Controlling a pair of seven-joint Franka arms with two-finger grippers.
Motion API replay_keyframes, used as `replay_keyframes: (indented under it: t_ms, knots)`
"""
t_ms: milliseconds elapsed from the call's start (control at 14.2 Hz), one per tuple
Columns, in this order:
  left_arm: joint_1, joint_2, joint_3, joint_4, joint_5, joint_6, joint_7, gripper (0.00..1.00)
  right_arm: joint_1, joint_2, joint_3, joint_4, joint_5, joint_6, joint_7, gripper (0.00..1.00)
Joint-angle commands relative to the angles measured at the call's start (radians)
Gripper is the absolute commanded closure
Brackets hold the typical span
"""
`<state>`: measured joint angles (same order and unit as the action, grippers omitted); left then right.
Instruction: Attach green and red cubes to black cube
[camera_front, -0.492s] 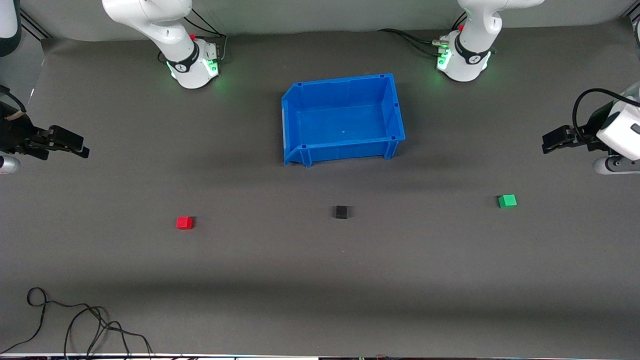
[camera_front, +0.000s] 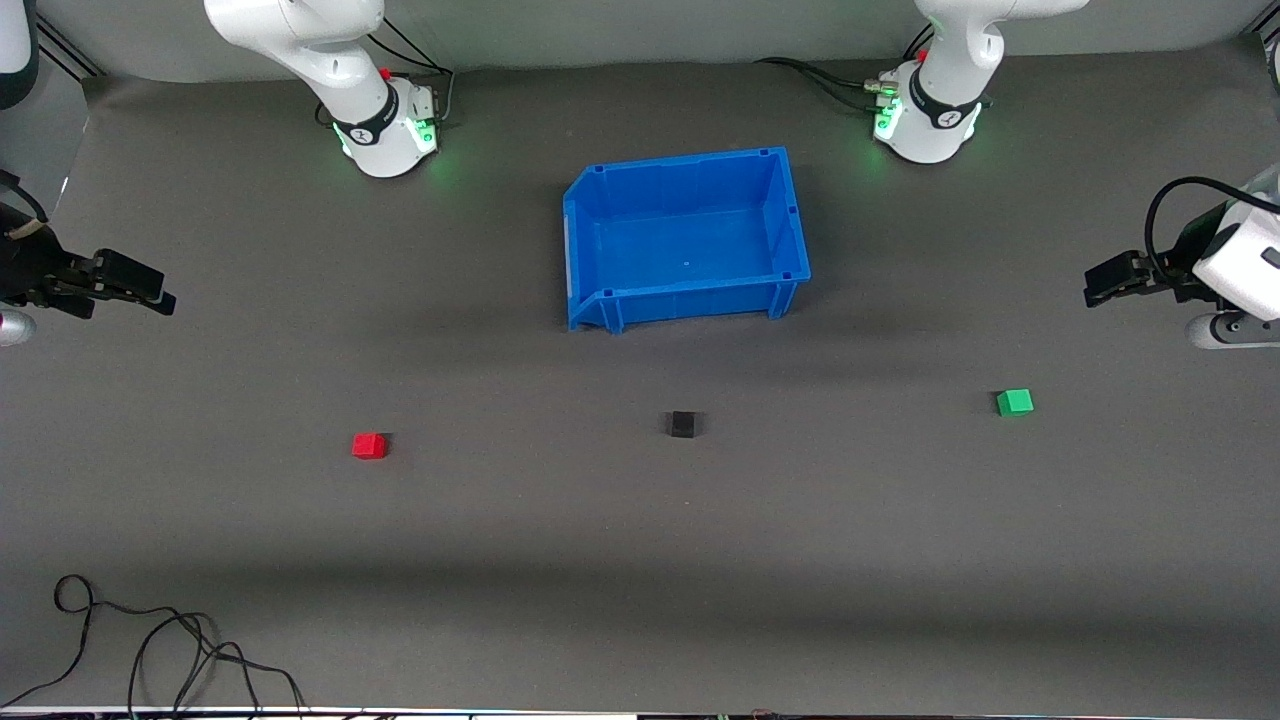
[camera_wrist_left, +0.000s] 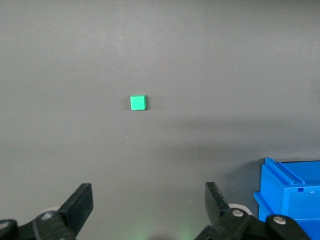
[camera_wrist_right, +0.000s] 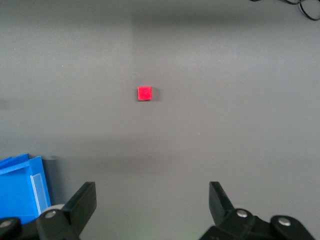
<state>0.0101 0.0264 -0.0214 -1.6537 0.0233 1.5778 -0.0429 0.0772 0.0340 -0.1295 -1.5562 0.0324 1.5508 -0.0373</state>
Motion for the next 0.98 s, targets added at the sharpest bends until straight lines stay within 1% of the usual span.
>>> replay_keyframes:
  t_ms: [0,70,211,352,492,633,774,915]
  knots:
    - [-0.007,-0.016,0.011,-0.011,-0.006,-0.012,0.015,0.00,0.006,-0.003,-0.006,0.015,0.009,-0.009,0.016,0.00]
    - [-0.007,-0.014,0.012,-0.011,-0.006,-0.010,0.015,0.00,0.004,-0.002,-0.007,0.015,0.012,-0.009,0.022,0.00]
    - [-0.004,-0.005,0.012,-0.011,-0.006,0.001,0.015,0.00,0.006,0.003,-0.007,0.021,0.012,-0.002,0.132,0.00]
    - [0.005,0.016,0.012,-0.012,-0.005,0.017,0.017,0.00,0.006,0.056,-0.007,0.079,0.014,-0.001,0.285,0.00]
    - [0.013,0.035,0.014,-0.024,-0.005,0.034,0.063,0.00,0.007,0.113,-0.002,0.140,0.014,-0.001,0.582,0.00]
    - [0.040,0.044,0.012,-0.063,-0.006,0.094,0.067,0.00,0.006,0.174,-0.001,0.215,0.015,-0.009,0.857,0.00]
    - [0.060,0.072,0.012,-0.081,-0.005,0.139,0.083,0.00,0.004,0.199,-0.001,0.234,0.030,-0.011,1.055,0.00]
    - [0.077,0.102,0.012,-0.101,-0.005,0.180,0.112,0.00,-0.004,0.221,-0.007,0.234,0.117,-0.003,1.257,0.00]
